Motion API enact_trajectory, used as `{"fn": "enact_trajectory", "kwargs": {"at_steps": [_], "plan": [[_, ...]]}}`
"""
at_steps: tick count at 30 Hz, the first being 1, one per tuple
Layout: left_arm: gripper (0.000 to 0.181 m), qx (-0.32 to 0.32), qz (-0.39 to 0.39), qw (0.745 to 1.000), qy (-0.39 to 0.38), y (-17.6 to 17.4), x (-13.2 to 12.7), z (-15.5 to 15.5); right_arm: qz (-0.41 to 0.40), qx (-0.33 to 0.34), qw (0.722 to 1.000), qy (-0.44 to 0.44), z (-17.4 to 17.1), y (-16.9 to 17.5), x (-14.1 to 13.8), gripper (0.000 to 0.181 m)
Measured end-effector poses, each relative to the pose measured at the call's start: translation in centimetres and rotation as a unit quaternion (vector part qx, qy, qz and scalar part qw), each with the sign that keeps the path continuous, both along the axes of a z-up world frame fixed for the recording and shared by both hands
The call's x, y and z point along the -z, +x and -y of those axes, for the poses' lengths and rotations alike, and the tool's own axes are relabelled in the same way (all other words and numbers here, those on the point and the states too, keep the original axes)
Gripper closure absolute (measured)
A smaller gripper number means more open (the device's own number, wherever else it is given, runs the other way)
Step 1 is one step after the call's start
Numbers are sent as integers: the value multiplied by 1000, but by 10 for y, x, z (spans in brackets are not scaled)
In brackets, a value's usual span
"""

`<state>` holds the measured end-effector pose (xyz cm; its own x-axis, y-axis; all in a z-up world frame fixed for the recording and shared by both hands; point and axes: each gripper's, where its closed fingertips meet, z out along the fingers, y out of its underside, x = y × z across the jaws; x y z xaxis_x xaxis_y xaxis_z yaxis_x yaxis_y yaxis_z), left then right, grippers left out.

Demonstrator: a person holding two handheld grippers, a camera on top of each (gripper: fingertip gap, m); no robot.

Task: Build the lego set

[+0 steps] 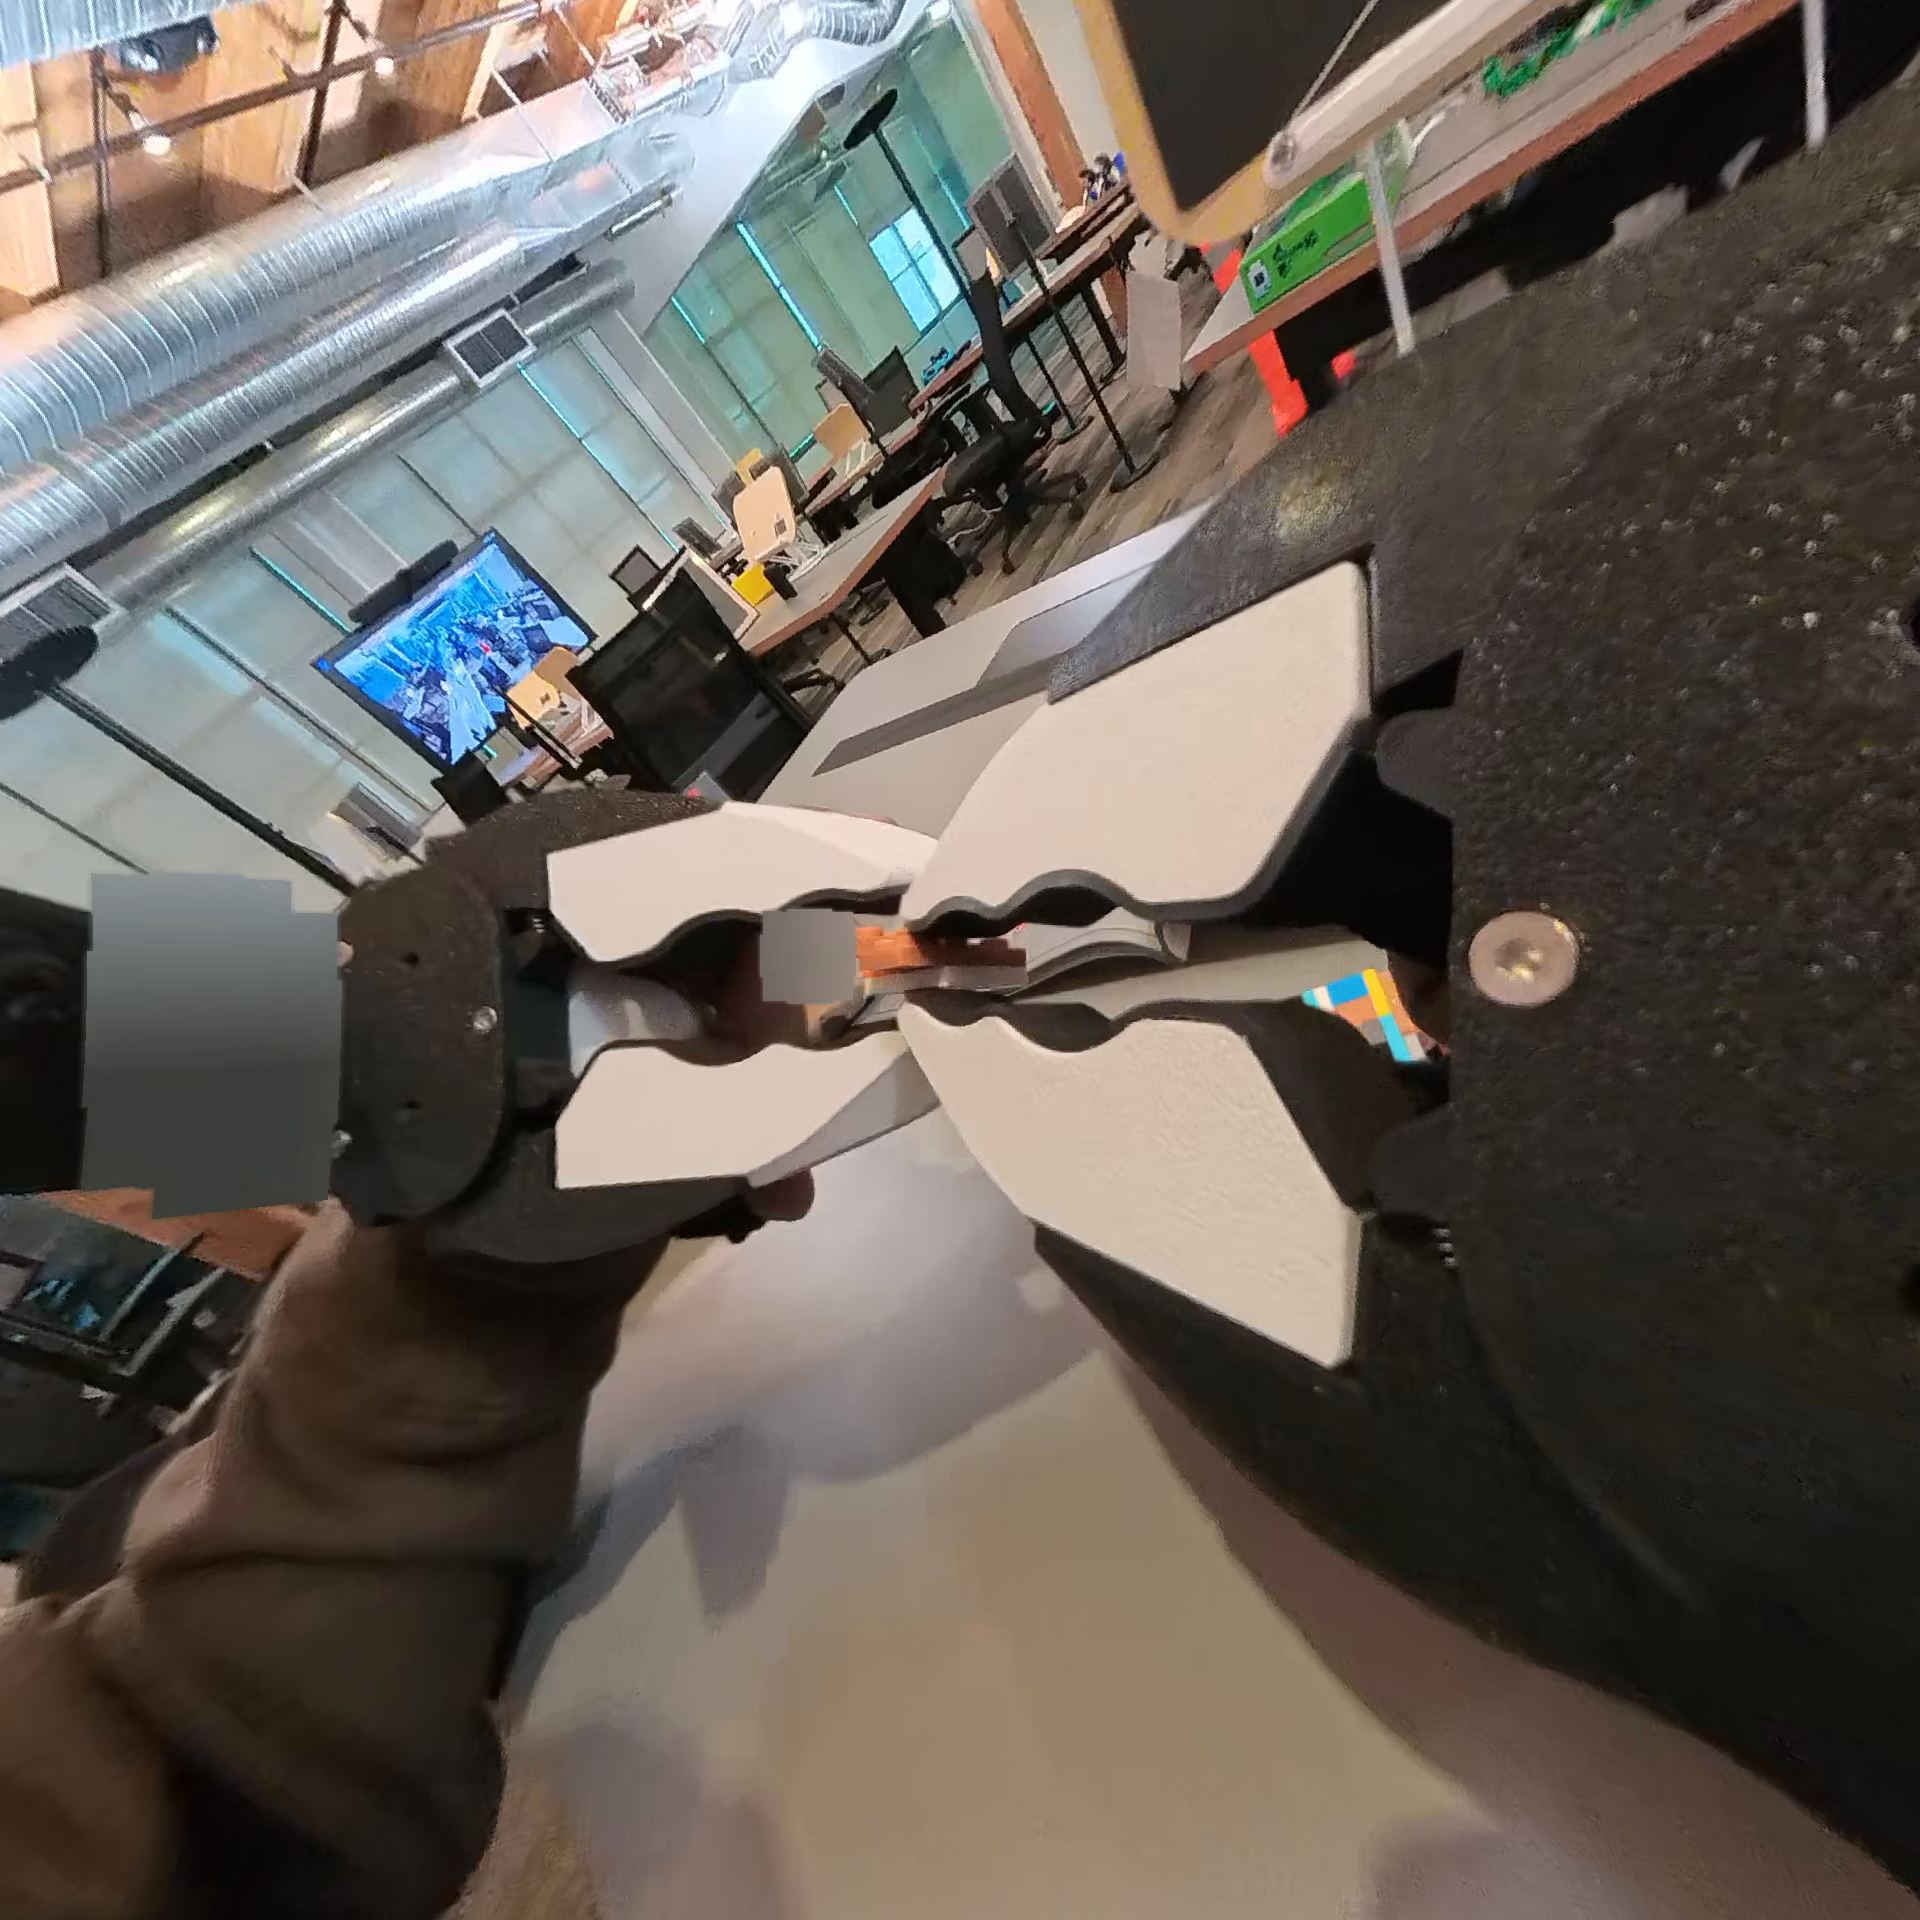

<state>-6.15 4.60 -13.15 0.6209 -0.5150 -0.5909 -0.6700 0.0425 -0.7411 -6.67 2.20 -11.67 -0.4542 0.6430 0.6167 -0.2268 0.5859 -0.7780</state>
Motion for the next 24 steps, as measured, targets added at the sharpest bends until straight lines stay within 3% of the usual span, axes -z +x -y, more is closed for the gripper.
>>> {"fn": "enact_trajectory", "kwargs": {"at_steps": [3,11,24], "plan": [[166,5,-13,999,32,3,0,-10,-4,1,1000,-14,-9,4,-1,173],[169,-9,-52,996,75,2,11,-24,5,9,1000,-17,-24,6,12,170],[169,-30,-121,987,99,-5,24,-20,5,8,1000,18,-20,2,28,171]]}}
